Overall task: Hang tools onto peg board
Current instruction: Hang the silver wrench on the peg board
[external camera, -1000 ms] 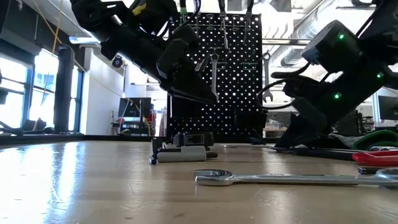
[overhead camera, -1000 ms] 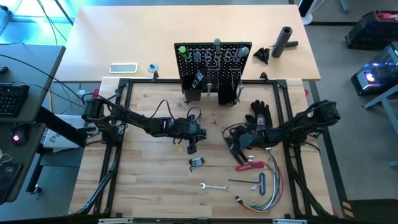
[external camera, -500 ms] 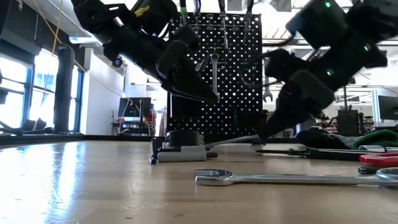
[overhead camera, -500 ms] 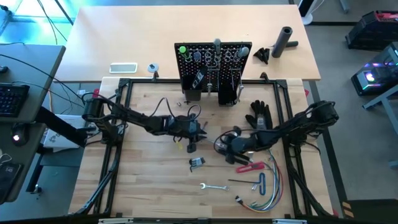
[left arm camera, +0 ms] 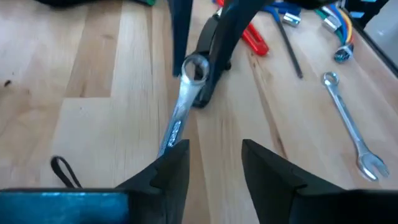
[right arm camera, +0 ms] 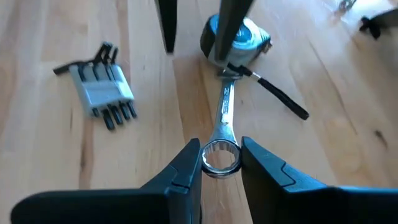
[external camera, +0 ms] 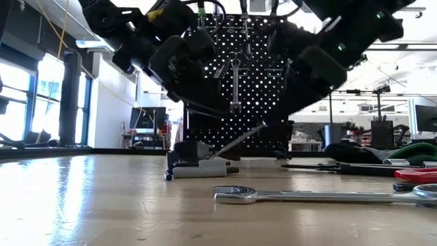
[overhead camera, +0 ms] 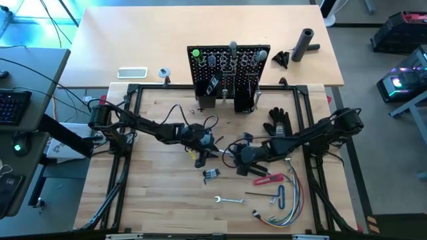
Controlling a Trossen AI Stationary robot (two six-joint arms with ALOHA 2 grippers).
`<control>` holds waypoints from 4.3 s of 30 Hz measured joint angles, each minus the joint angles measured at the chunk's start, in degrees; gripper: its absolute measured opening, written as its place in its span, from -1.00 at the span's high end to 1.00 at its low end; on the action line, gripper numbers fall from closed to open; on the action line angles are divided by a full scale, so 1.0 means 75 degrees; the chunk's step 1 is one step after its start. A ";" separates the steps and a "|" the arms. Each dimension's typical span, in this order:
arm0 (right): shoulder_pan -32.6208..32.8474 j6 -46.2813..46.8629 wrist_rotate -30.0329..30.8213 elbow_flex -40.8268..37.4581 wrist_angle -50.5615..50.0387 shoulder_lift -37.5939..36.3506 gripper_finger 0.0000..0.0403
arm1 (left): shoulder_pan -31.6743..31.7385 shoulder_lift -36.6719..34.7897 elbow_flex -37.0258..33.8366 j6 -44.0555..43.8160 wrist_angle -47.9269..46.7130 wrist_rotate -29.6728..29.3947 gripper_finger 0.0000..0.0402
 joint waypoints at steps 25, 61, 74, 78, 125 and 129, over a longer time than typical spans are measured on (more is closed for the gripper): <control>0.0513 -0.1399 -0.0179 0.1288 -0.0520 -0.0012 0.62 | 0.0052 0.0000 0.0000 0.0040 -0.0138 0.0467 0.03; 0.0507 -0.2974 -0.1534 0.1677 -0.0078 -0.0015 0.62 | 0.0128 0.0136 -0.0003 0.0530 0.0268 0.3573 0.67; 0.0507 -0.3125 -0.1996 0.1694 -0.0002 -0.0023 0.63 | 0.0134 0.0175 -0.0003 0.0912 0.0424 0.4459 0.95; 0.0512 -0.2920 -0.1842 0.1694 -0.0045 -0.0023 0.56 | 0.0134 0.0175 -0.0003 0.1008 0.0430 0.4455 0.96; 0.0038 -0.1370 -0.0101 -0.3596 0.7656 -0.2503 0.08 | 0.0440 0.0778 0.0053 0.0374 0.6815 0.0402 0.97; -0.0200 -0.1512 -0.0281 -0.3298 0.7627 -0.2306 0.08 | 0.0450 0.1237 0.0233 0.0134 0.7117 0.0409 0.97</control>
